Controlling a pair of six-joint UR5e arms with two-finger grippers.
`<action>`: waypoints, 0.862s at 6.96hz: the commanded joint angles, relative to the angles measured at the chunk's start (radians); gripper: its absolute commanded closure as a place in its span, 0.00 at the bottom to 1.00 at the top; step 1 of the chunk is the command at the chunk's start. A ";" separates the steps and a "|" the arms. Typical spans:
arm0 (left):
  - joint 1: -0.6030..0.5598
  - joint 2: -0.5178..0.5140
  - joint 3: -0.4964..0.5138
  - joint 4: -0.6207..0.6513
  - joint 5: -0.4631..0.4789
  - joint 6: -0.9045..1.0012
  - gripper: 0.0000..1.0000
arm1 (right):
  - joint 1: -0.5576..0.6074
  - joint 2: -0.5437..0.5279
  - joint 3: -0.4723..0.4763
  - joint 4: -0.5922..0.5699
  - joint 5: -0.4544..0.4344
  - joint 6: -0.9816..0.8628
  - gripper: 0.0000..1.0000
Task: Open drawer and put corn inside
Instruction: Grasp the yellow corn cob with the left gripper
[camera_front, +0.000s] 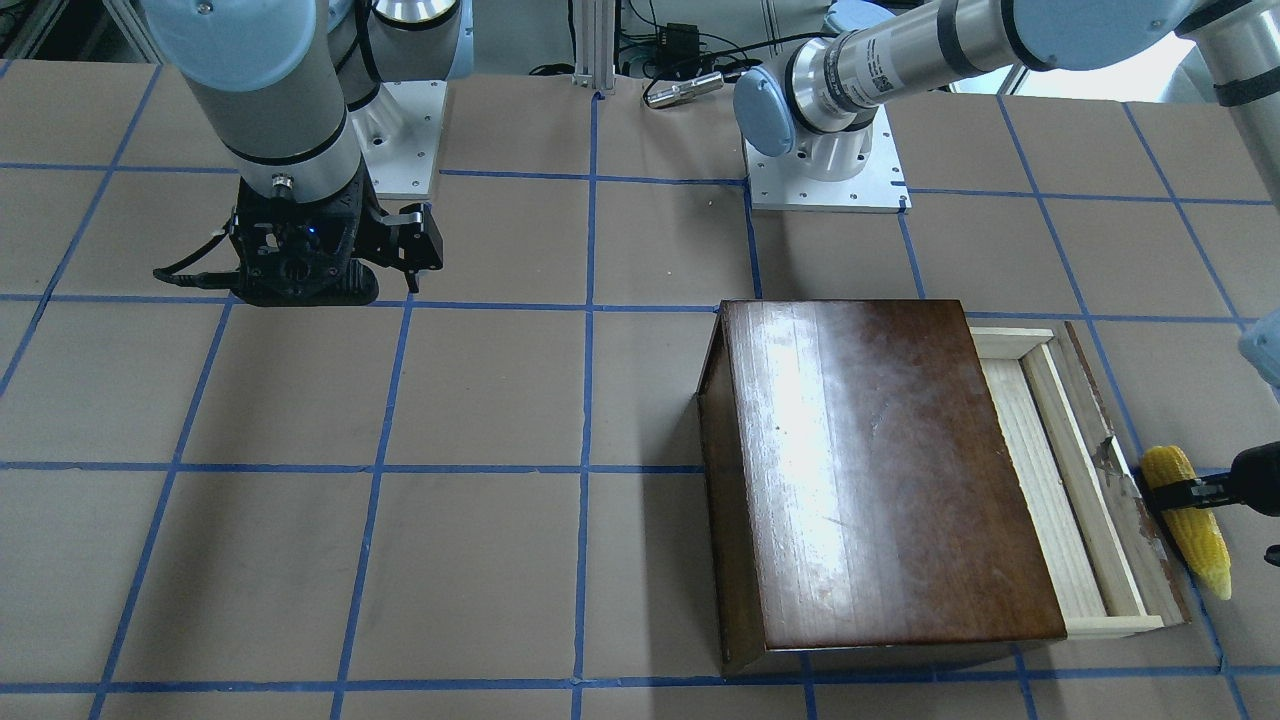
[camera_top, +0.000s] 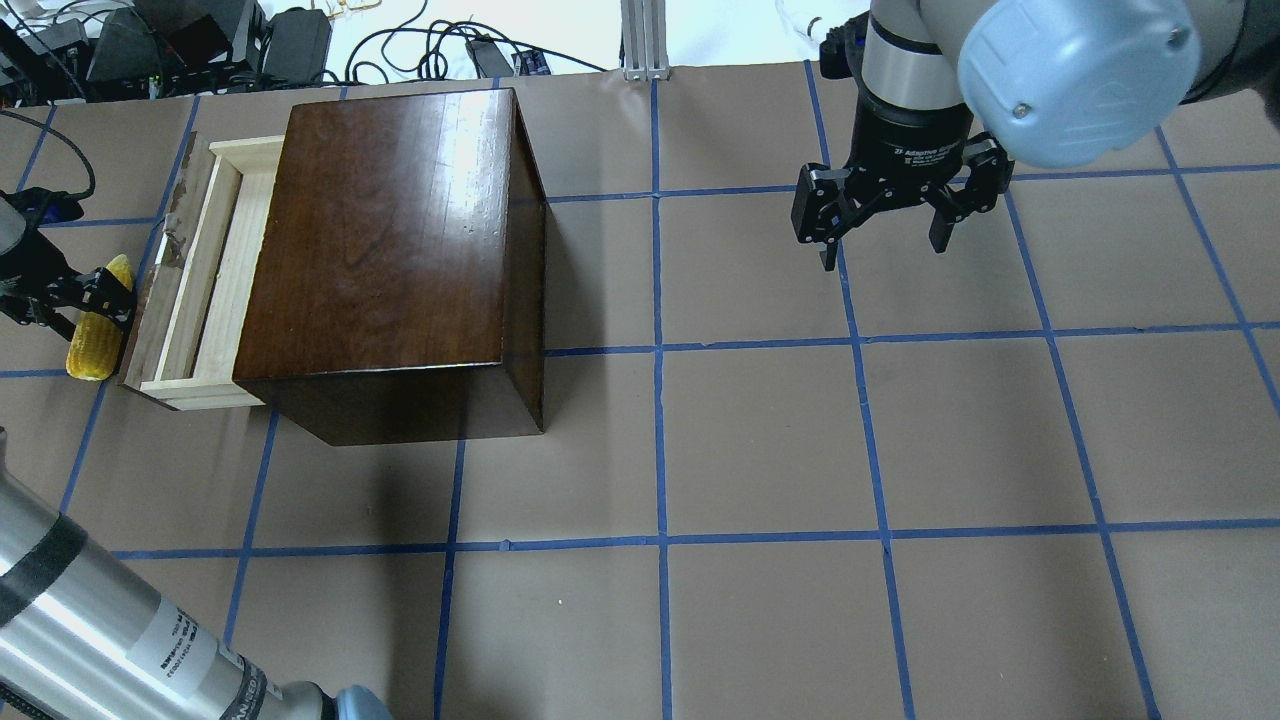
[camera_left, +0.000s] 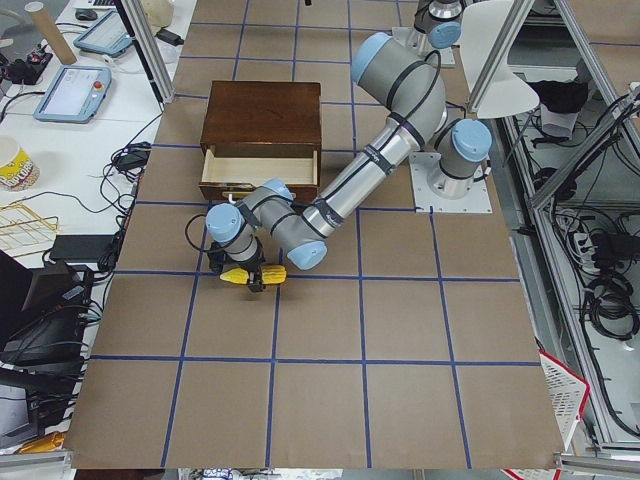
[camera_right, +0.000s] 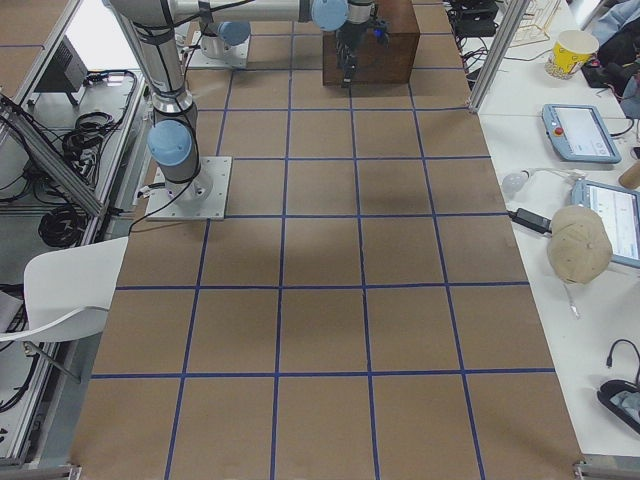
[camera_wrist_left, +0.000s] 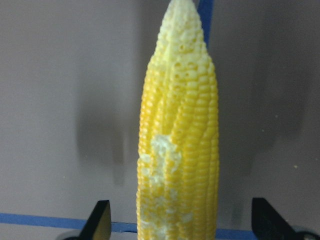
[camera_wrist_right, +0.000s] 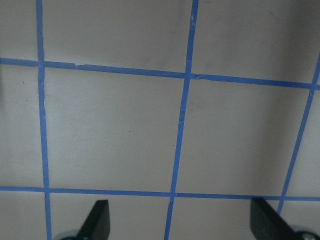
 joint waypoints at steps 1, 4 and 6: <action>0.000 -0.002 0.005 0.002 -0.001 0.002 1.00 | 0.000 0.000 0.000 0.000 0.000 0.000 0.00; -0.020 0.057 0.031 -0.009 -0.020 0.014 1.00 | 0.000 0.000 0.000 0.000 0.000 -0.001 0.00; -0.035 0.120 0.071 -0.047 -0.067 0.051 1.00 | 0.000 0.000 0.000 0.000 0.000 -0.001 0.00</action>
